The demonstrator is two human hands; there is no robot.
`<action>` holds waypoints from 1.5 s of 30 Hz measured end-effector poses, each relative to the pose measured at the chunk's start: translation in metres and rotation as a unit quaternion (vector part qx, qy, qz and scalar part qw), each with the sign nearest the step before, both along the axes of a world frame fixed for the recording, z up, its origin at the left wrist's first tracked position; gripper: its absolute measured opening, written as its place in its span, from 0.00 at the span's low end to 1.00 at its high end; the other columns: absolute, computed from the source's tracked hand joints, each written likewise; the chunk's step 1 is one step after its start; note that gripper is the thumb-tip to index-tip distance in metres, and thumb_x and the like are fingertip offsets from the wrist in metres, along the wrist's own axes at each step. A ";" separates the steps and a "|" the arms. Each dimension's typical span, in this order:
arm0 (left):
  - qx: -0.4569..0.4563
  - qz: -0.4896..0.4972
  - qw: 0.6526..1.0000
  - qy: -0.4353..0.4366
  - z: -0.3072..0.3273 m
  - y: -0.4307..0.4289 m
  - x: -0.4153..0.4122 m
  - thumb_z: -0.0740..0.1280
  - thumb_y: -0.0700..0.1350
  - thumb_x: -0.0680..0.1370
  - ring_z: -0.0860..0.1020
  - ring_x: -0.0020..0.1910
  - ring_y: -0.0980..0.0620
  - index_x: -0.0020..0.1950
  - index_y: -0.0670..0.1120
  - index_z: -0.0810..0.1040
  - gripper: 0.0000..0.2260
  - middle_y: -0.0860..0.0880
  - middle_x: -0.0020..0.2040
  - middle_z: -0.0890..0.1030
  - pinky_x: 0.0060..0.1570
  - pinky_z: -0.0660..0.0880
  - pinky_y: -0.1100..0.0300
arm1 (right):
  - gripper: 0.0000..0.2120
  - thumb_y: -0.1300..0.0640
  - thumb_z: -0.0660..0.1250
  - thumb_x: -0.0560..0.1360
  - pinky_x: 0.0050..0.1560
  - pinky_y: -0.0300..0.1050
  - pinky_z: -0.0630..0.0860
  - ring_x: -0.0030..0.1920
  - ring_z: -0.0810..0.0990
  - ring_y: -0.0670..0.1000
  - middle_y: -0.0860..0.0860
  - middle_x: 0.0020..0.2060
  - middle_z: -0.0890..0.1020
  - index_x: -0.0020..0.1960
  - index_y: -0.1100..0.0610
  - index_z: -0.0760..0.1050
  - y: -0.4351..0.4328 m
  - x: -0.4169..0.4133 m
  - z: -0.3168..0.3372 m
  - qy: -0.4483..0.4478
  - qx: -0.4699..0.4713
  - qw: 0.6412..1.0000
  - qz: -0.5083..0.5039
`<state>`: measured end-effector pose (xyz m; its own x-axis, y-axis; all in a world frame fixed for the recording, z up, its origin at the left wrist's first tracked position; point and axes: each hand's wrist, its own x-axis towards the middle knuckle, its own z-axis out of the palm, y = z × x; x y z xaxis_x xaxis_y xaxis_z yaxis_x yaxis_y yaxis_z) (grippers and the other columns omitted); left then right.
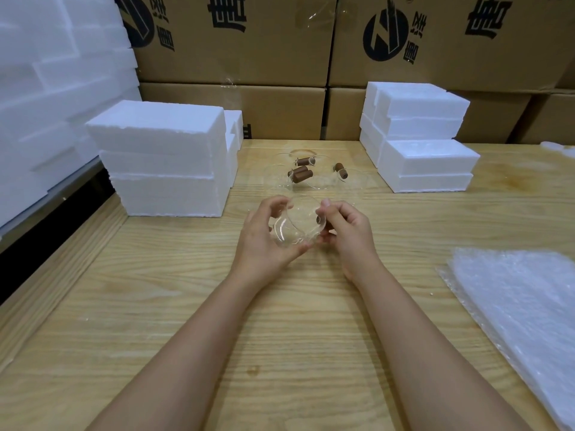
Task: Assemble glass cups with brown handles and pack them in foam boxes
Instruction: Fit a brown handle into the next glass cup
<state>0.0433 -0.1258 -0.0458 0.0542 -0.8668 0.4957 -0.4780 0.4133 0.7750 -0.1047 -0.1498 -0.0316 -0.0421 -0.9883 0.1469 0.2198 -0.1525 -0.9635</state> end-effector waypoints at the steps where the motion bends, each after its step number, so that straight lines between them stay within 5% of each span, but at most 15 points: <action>1: -0.013 0.007 1.000 -0.016 0.000 0.001 0.000 0.81 0.45 0.62 0.73 0.56 0.58 0.58 0.60 0.68 0.32 0.61 0.54 0.75 0.51 0.66 0.73 | 0.11 0.56 0.68 0.76 0.29 0.40 0.74 0.32 0.71 0.48 0.50 0.32 0.75 0.36 0.57 0.76 0.000 0.003 -0.001 0.014 0.007 1.000 -0.013; 9: -0.072 0.023 0.992 -0.098 0.000 0.003 -0.002 0.77 0.37 0.64 0.65 0.55 0.59 0.63 0.46 0.75 0.29 0.66 0.55 0.71 0.56 0.64 0.71 | 0.19 0.42 0.73 0.68 0.41 0.46 0.70 0.35 0.71 0.48 0.47 0.31 0.71 0.35 0.54 0.68 0.000 0.012 0.001 0.055 0.062 0.996 -0.040; 14: -0.055 0.032 0.993 -0.099 0.001 0.003 -0.002 0.75 0.34 0.64 0.63 0.52 0.61 0.63 0.47 0.75 0.28 0.65 0.55 0.72 0.54 0.62 0.78 | 0.23 0.38 0.75 0.63 0.48 0.43 0.71 0.44 0.73 0.46 0.50 0.50 0.68 0.40 0.50 0.66 0.001 0.014 0.005 0.186 0.088 0.979 0.002; 22: -0.015 0.045 0.998 -0.044 0.000 0.000 0.001 0.75 0.37 0.65 0.68 0.53 0.60 0.61 0.54 0.73 0.28 0.67 0.51 0.69 0.48 0.64 0.79 | 0.32 0.42 0.79 0.59 0.45 0.32 0.67 0.50 0.69 0.38 0.47 0.53 0.61 0.53 0.49 0.65 0.006 0.006 0.014 0.338 0.037 0.938 0.061; 29: -0.022 0.018 0.999 -0.024 0.000 -0.002 0.001 0.78 0.42 0.65 0.73 0.59 0.56 0.59 0.61 0.67 0.30 0.57 0.58 0.76 0.51 0.64 0.77 | 0.24 0.57 0.81 0.61 0.41 0.33 0.69 0.35 0.74 0.31 0.45 0.49 0.73 0.50 0.50 0.71 0.004 -0.015 0.026 0.315 -0.006 0.940 0.132; 33: -0.022 0.012 1.000 -0.010 0.002 0.000 0.001 0.80 0.42 0.65 0.76 0.56 0.59 0.56 0.65 0.64 0.33 0.61 0.58 0.76 0.53 0.71 0.67 | 0.13 0.66 0.76 0.66 0.36 0.38 0.74 0.36 0.79 0.41 0.53 0.44 0.83 0.45 0.55 0.76 0.003 -0.025 0.030 0.235 -0.008 0.960 0.153; 37: -0.018 0.009 1.000 -0.018 0.002 -0.001 0.001 0.81 0.42 0.64 0.75 0.54 0.61 0.55 0.66 0.64 0.34 0.66 0.56 0.74 0.52 0.70 0.70 | 0.04 0.62 0.73 0.71 0.30 0.37 0.74 0.26 0.73 0.44 0.45 0.31 0.81 0.41 0.57 0.78 0.003 -0.026 0.034 0.204 -0.001 0.969 0.136; 41: -0.032 0.000 0.999 -0.037 0.001 -0.001 0.000 0.81 0.42 0.64 0.76 0.55 0.58 0.55 0.67 0.64 0.34 0.63 0.56 0.75 0.52 0.70 0.69 | 0.14 0.50 0.73 0.71 0.27 0.39 0.68 0.26 0.69 0.46 0.45 0.26 0.77 0.33 0.56 0.73 0.004 -0.018 0.034 0.210 0.032 0.975 0.070; 45: -0.047 0.004 0.997 -0.060 -0.002 -0.002 0.000 0.80 0.40 0.65 0.73 0.53 0.61 0.56 0.65 0.64 0.34 0.64 0.56 0.74 0.50 0.64 0.78 | 0.21 0.40 0.73 0.67 0.33 0.38 0.65 0.33 0.76 0.43 0.41 0.24 0.74 0.30 0.53 0.69 0.006 -0.002 0.029 0.244 0.049 0.968 -0.035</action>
<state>0.0432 -0.1273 -0.0474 -0.0032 -0.8162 0.5777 -0.5678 0.4771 0.6708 -0.1064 -0.1438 -0.0022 -0.0594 -0.9956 0.0721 -0.2719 -0.0533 -0.9608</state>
